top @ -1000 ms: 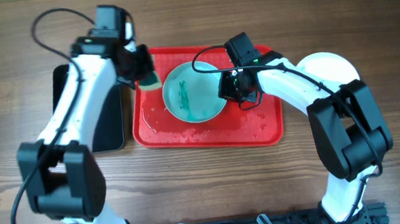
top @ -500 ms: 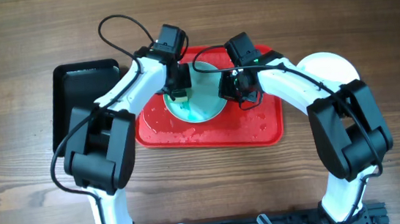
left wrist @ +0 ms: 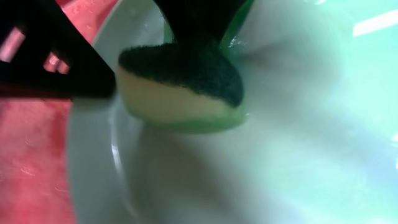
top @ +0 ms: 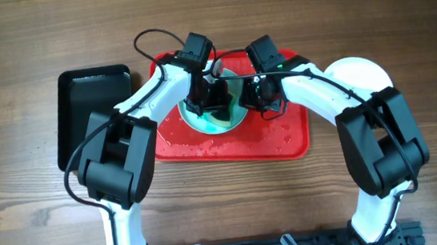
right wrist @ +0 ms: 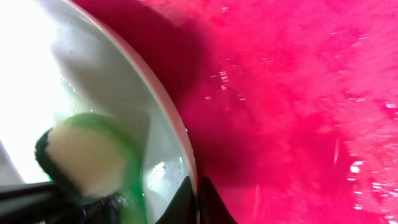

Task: Clean dirty plates on tray and stack at the side
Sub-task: 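Scrub the last plate with the sponge in the left gripper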

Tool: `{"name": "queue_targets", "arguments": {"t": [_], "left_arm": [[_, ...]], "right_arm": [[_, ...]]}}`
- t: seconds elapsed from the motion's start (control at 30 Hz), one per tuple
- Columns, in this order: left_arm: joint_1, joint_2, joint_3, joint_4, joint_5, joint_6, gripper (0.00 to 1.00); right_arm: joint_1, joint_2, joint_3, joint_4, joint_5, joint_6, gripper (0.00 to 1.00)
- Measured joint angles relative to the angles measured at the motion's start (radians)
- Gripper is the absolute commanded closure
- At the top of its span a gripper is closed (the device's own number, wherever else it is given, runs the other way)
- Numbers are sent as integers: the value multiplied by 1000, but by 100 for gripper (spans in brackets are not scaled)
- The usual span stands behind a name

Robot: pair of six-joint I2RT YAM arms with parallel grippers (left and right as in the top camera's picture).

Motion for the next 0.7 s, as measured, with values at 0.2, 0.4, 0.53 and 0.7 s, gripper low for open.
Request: {"name": "queue_targets", "arguments": {"t": [0.2,0.4,0.53,0.7], "left_arm": [[-4,-22,15,-91,-382,-212,96],[-5,-19,6,-18,-577,-262,94],[-4,-13,-2,120,-532,-270,96],[10,0,-6,278,-271,-246,96]], "right_arm": [[11,0,0,11,-10,0,96],[11,0,0,14,-10,0,96],[1,0,0,19,-2,1,96],[-6,0,0,18,3,1,96]]}}
